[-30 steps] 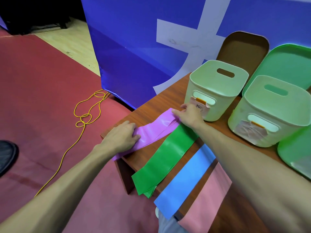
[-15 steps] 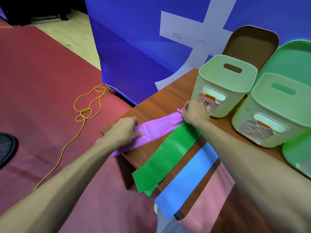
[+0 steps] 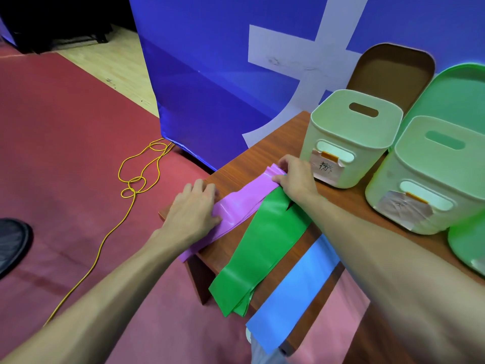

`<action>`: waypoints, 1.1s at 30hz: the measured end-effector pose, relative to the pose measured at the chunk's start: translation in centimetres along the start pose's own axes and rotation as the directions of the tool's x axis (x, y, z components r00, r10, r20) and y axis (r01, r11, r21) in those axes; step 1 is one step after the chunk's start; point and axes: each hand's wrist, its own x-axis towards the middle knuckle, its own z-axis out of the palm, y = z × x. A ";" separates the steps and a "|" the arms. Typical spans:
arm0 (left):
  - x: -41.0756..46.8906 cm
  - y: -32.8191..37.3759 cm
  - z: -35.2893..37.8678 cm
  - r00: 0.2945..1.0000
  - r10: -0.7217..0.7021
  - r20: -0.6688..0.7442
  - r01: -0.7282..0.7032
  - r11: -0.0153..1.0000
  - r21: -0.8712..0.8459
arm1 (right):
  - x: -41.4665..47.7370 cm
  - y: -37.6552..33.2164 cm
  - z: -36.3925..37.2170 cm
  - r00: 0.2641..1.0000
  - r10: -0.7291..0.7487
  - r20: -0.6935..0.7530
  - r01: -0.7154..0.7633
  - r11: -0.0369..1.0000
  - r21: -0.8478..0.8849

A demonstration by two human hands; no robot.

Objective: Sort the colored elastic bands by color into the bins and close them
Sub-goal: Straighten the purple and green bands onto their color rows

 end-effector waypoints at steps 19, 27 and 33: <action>0.4 8.2 2.9 0.979 0.182 0.088 -0.170 0.977 -0.129 | -2.7 4.3 -5.4 0.968 0.186 0.167 -0.142 0.960 -0.242; 2.6 9.8 3.0 0.973 0.203 0.113 -0.182 0.968 -0.173 | -4.5 6.0 -6.6 0.938 0.293 0.185 -0.257 0.947 -0.194; 2.9 10.3 2.2 0.956 0.140 0.257 -0.088 0.975 -0.206 | -6.1 5.8 -8.7 0.967 0.215 0.140 -0.251 0.903 0.348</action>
